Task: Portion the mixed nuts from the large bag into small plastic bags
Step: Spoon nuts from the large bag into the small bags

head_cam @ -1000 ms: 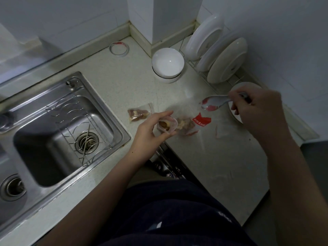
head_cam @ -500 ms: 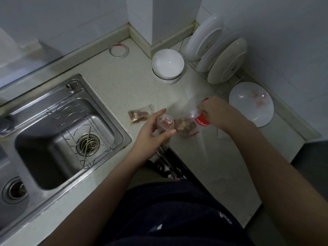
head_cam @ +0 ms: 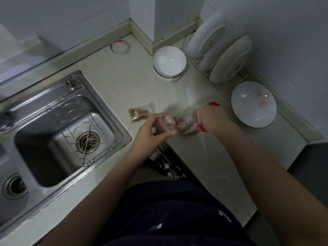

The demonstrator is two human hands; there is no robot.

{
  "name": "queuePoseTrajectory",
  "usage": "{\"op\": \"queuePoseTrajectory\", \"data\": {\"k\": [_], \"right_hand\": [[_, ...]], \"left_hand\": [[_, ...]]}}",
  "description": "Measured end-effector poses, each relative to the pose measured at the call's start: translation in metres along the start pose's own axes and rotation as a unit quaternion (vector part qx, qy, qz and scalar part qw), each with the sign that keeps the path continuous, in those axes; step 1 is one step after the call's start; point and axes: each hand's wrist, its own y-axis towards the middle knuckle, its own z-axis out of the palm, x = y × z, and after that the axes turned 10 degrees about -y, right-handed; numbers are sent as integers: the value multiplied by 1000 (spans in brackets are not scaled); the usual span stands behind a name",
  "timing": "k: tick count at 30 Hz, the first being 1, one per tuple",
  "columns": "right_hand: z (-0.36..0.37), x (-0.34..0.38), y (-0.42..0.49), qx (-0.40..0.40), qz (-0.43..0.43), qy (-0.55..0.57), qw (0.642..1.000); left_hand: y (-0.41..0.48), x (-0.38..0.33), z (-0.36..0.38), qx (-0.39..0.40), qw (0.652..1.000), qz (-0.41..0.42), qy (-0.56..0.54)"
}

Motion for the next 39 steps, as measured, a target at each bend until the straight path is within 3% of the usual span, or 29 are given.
{"op": "queuePoseTrajectory", "data": {"k": [4,7,10,12,15,22,26,29,32,39], "right_hand": [[-1,-1,3,46,37,60,997],[2,-8,5,89,89,171,977],[10,-14,11,157,176,321,917],[10,-18,10,190,183,424,867],[16,-22,7,248,152,451,844],[22,-29,-9,199,216,546,785],[22,-40,-20,186,245,537,786],[24,-51,-31,104,279,608,736],[25,-62,-40,51,286,645,707],[13,-78,-57,10,254,707,660]], "left_hand": [[1,0,1,-5,1000,0,4],[2,0,1,-5,1000,-6,7],[2,0,1,-7,1000,-5,15],[2,1,1,-10,1000,-9,10],[1,0,0,-11,1000,-13,14],[0,-3,1,-4,1000,-21,14],[0,-4,4,1,1000,-26,13],[1,-4,6,8,999,-30,9],[0,-5,8,16,999,-30,14],[-1,-6,11,30,999,-35,2]]}}
